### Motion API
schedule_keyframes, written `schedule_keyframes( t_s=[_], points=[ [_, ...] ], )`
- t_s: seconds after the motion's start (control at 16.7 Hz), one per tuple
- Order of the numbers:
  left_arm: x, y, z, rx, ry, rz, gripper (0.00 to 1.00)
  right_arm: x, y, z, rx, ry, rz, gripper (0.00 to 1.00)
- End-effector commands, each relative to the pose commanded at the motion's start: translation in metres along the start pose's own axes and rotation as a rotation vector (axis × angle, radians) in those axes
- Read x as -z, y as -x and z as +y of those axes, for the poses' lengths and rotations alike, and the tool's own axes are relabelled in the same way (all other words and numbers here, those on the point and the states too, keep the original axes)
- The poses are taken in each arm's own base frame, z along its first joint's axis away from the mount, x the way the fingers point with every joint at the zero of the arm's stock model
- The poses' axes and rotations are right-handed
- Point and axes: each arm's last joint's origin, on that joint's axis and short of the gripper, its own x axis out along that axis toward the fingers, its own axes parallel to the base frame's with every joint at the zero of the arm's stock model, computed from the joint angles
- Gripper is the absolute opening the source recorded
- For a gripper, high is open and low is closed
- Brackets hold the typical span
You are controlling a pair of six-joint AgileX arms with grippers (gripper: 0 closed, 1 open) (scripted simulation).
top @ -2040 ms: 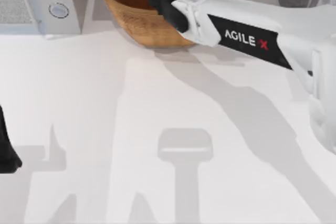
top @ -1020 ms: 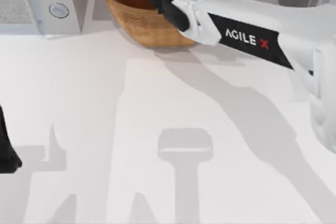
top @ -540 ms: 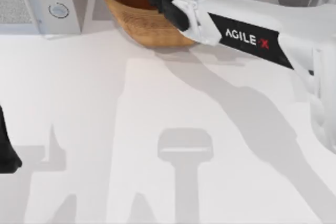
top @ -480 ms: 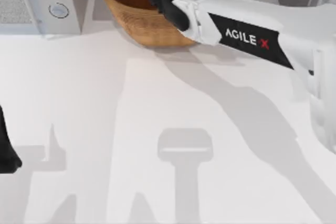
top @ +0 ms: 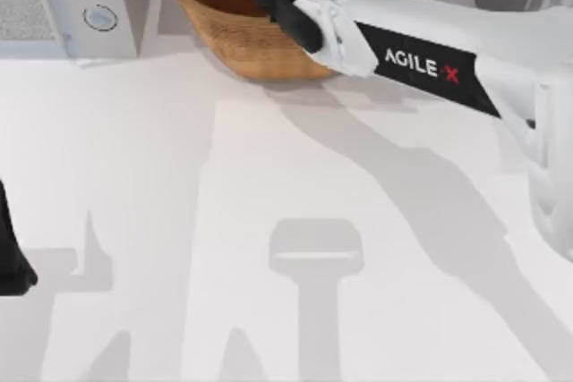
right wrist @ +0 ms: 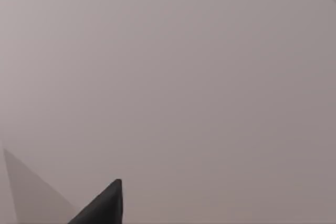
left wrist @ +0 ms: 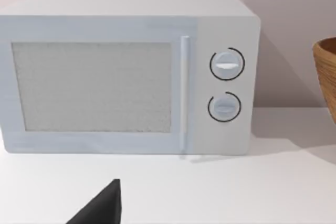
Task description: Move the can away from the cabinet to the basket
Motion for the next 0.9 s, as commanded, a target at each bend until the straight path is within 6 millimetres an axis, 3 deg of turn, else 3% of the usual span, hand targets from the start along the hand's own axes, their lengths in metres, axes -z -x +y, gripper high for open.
schedule_keyframes(
  t_s=[0.36,0.54,0.72,0.9],
  points=[
    [0.0,0.0,0.0,0.0,0.0,0.0,1.0,0.0,0.001,0.001,-0.003,0.0,0.0,1.0],
    [0.0,0.0,0.0,0.0,0.0,0.0,1.0,-0.017,0.003,-0.012,-0.004,-0.006,-0.008,1.0],
    [0.0,0.0,0.0,0.0,0.0,0.0,1.0,-0.053,0.013,-0.045,-0.005,-0.006,-0.013,1.0],
    [0.0,0.0,0.0,0.0,0.0,0.0,1.0,-0.097,0.042,-0.1,-0.003,-0.001,-0.013,1.0]
  ],
)
